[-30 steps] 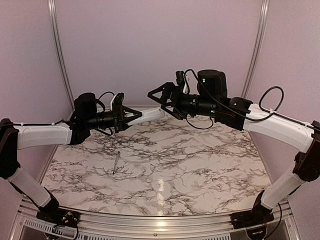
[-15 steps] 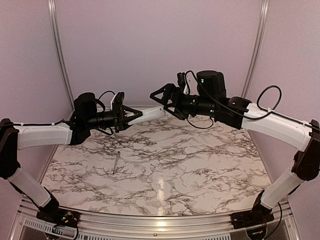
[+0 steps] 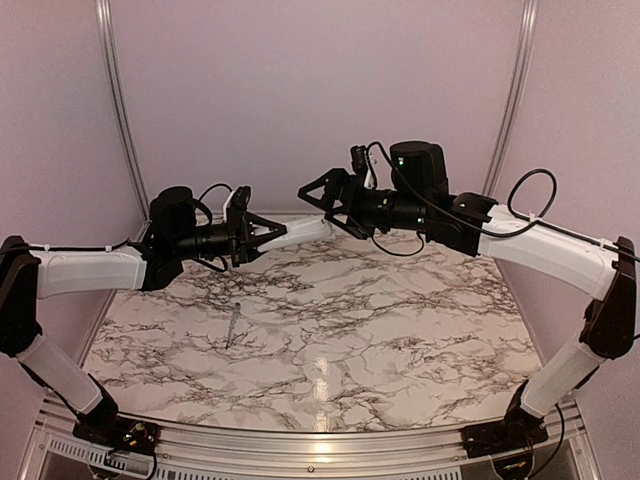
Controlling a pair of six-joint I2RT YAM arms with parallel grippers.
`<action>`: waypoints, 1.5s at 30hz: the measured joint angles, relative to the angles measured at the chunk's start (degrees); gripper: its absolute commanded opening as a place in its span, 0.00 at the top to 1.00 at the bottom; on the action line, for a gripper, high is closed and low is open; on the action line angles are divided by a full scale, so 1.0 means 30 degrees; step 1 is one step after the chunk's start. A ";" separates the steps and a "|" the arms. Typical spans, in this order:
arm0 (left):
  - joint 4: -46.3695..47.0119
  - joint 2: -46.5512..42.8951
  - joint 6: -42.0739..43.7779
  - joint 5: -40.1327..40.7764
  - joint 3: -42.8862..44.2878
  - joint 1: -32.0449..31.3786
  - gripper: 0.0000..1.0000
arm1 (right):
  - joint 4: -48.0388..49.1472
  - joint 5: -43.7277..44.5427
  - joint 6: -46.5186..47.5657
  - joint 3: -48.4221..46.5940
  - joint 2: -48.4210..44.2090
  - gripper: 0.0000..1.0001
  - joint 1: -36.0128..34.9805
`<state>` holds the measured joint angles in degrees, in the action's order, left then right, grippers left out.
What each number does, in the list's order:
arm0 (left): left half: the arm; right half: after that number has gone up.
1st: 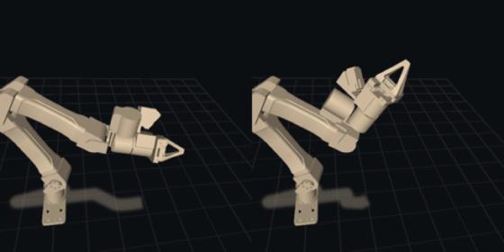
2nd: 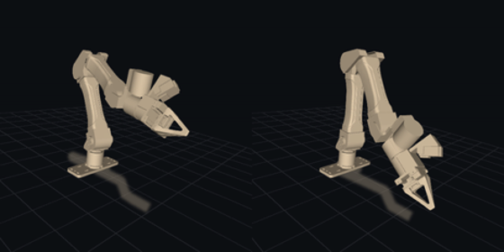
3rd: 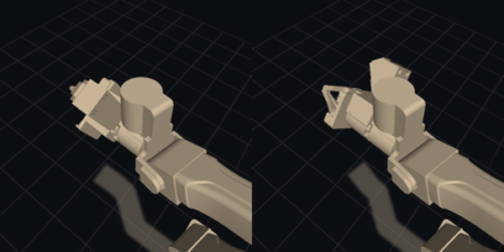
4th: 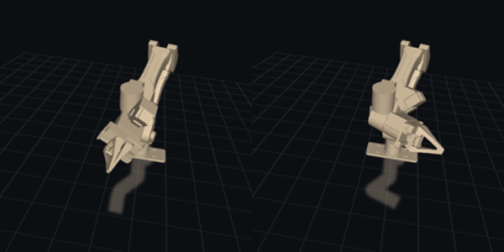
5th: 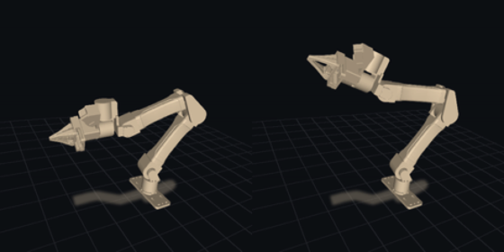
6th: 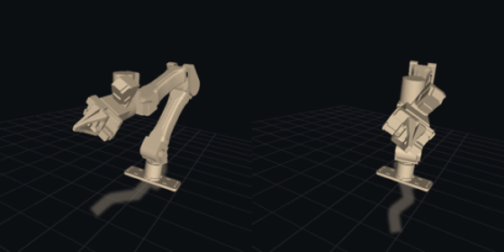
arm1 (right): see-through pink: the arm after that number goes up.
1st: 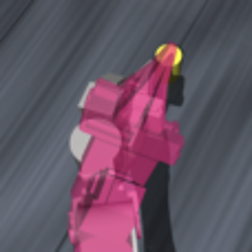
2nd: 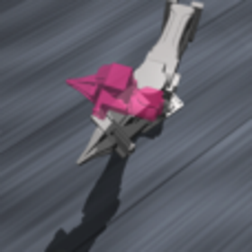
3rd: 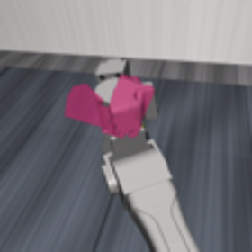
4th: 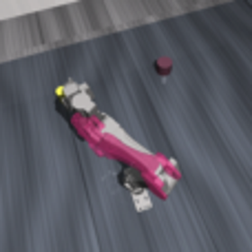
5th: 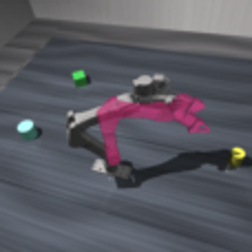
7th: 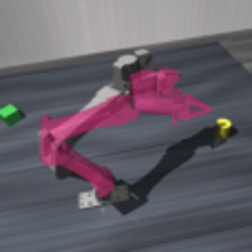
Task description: Unload the batteries from the remote control
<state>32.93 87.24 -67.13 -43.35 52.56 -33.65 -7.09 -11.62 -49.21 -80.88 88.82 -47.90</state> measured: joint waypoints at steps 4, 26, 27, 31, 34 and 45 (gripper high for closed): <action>0.0000 0.0000 0.0007 0.0153 0.0000 -0.0007 1.00 | 0.0007 -0.0255 -0.0007 0.0000 0.0000 0.06 0.0015; -0.0029 0.0044 0.0117 0.0321 0.0073 -0.0036 1.00 | -0.0029 -0.0750 -0.1035 0.0058 0.0080 0.14 0.0109; -0.0073 0.0044 0.0153 0.0328 0.0073 -0.0044 1.00 | -0.0080 -0.0750 -0.1282 0.0066 0.0080 0.14 0.0117; -0.0226 0.0044 0.0248 0.0444 0.0073 -0.0058 1.00 | -0.0138 -0.0823 -0.2251 0.0197 0.0080 0.14 0.0189; -0.0517 0.0044 0.0321 0.0474 0.0073 -0.0058 1.00 | 0.0248 -0.0933 -0.2732 0.0532 0.0080 0.14 0.0240; -0.0750 0.0022 0.0838 0.0459 0.0073 -0.0029 1.00 | 0.2004 -0.1581 -0.3439 0.1384 0.0087 0.13 0.0488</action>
<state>30.68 87.31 -64.62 -41.98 52.77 -33.74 -1.08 -16.36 -59.53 -76.73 89.08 -46.44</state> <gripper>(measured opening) 0.220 0.865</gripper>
